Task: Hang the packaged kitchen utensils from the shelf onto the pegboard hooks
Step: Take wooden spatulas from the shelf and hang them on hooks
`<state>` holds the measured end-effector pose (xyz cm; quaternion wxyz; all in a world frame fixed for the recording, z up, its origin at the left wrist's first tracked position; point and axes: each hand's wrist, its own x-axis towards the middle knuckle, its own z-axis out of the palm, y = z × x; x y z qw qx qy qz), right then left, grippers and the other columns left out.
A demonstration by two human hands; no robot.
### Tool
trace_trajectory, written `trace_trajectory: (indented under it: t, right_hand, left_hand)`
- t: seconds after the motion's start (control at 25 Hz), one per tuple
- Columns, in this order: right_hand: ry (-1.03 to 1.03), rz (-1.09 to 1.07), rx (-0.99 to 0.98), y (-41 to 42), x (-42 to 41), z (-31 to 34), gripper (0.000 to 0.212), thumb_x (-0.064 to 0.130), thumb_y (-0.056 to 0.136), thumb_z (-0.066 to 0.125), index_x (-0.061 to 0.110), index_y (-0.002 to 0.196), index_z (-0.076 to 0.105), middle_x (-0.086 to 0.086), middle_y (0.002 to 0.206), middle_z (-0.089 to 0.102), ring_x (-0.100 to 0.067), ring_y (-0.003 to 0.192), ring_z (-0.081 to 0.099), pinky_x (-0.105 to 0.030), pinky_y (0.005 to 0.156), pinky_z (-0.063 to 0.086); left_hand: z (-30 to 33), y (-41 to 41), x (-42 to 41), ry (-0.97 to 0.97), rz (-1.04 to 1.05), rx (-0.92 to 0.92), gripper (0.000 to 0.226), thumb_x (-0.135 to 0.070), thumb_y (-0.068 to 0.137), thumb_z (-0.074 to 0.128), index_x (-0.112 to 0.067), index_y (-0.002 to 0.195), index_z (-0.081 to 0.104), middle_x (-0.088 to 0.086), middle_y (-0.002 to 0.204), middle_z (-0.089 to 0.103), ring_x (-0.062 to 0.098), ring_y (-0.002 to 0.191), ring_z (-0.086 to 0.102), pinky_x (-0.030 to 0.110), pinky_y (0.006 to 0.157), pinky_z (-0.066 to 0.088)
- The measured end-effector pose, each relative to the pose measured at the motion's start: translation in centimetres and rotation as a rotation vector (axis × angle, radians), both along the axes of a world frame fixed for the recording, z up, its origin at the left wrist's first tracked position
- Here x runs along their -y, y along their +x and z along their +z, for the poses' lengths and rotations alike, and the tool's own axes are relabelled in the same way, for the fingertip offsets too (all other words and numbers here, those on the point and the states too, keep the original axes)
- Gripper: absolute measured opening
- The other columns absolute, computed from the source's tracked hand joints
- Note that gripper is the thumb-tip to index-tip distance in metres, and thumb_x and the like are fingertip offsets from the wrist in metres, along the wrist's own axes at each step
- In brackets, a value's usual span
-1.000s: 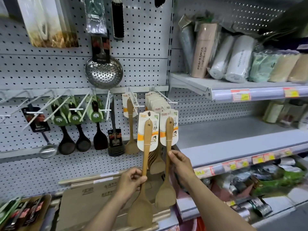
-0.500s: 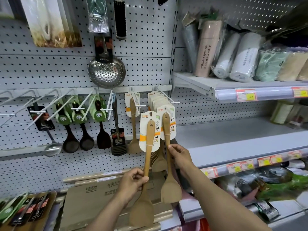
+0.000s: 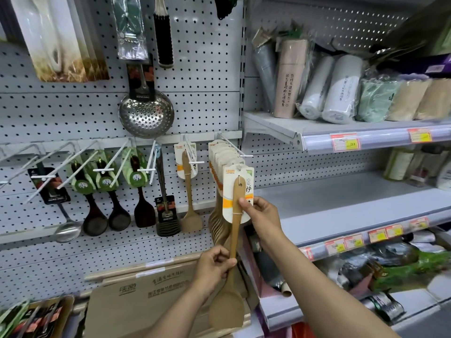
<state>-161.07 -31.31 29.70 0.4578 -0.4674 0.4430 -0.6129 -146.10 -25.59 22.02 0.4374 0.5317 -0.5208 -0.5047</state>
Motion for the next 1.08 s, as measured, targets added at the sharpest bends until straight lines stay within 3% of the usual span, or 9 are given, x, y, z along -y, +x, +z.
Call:
trace_trajectory:
  t: [0.24,0.44,0.56,0.68,0.8,0.96,1.08]
  right_hand:
    - [0.084,-0.032,-0.029,-0.6,1.7,0.0,0.01,0.016,0.085,0.078,0.01,0.083,0.07,-0.006,0.084,0.075,-0.017,0.077,0.068,-0.024,0.072,0.054]
    - [0.111,0.015,-0.065,-0.8,3.5,0.4,0.016,0.017,0.086,0.077,0.004,0.094,0.071,-0.009,0.092,0.076,-0.019,0.084,0.069,-0.035,0.086,0.054]
    - [0.119,0.051,-0.093,-1.0,4.6,0.6,0.017,0.016,0.086,0.076,0.005,0.097,0.071,-0.011,0.098,0.076,-0.02,0.087,0.07,-0.04,0.089,0.056]
    - [0.119,0.074,-0.148,-1.2,5.4,0.7,0.017,0.015,0.087,0.074,0.005,0.101,0.071,-0.006,0.096,0.077,-0.013,0.083,0.071,-0.028,0.079,0.058]
    - [0.13,0.084,-0.158,-1.2,5.9,0.6,0.014,0.013,0.089,0.072,0.006,0.101,0.07,0.002,0.089,0.075,-0.003,0.075,0.07,-0.014,0.066,0.052]
    - [0.152,0.089,-0.151,-1.1,6.3,0.1,0.011,0.013,0.089,0.072,0.008,0.099,0.07,0.0,0.092,0.075,-0.005,0.078,0.069,-0.015,0.068,0.051]
    - [0.191,0.055,-0.155,-0.8,5.4,0.1,0.013,0.021,0.088,0.074,0.013,0.097,0.069,-0.003,0.096,0.074,-0.013,0.084,0.067,-0.022,0.074,0.049]
  left_hand:
    - [-0.9,-1.5,0.9,0.038,-0.011,-0.003,0.013,-0.004,0.083,0.072,-0.011,0.079,0.061,0.004,0.073,0.059,0.018,0.071,0.058,0.032,0.066,0.05]
    - [-0.9,-1.8,3.7,0.04,0.039,0.125,0.019,-0.01,0.081,0.074,-0.019,0.071,0.061,-0.001,0.071,0.066,0.023,0.074,0.067,0.039,0.071,0.056]
    - [-1.0,-2.1,5.6,0.056,0.053,0.187,0.023,-0.012,0.081,0.075,-0.023,0.068,0.059,-0.005,0.067,0.065,0.016,0.067,0.063,0.039,0.071,0.055]
    - [-1.3,-2.5,7.5,0.058,0.061,0.219,0.02,-0.014,0.081,0.075,-0.02,0.071,0.059,-0.005,0.068,0.064,0.012,0.067,0.06,0.032,0.069,0.052]
    - [-1.7,-2.8,8.8,0.053,0.075,0.245,0.021,-0.011,0.082,0.074,-0.017,0.071,0.057,-0.007,0.066,0.06,0.005,0.062,0.054,0.018,0.058,0.04]
    - [-2.1,-3.1,9.8,0.018,0.099,0.293,0.022,-0.009,0.083,0.072,-0.017,0.072,0.055,-0.007,0.067,0.058,0.007,0.065,0.053,0.006,0.051,0.035]
    - [-1.1,-2.9,8.9,0.021,0.07,0.33,0.021,-0.013,0.085,0.071,-0.025,0.081,0.055,-0.015,0.076,0.058,0.01,0.081,0.058,0.012,0.063,0.04]
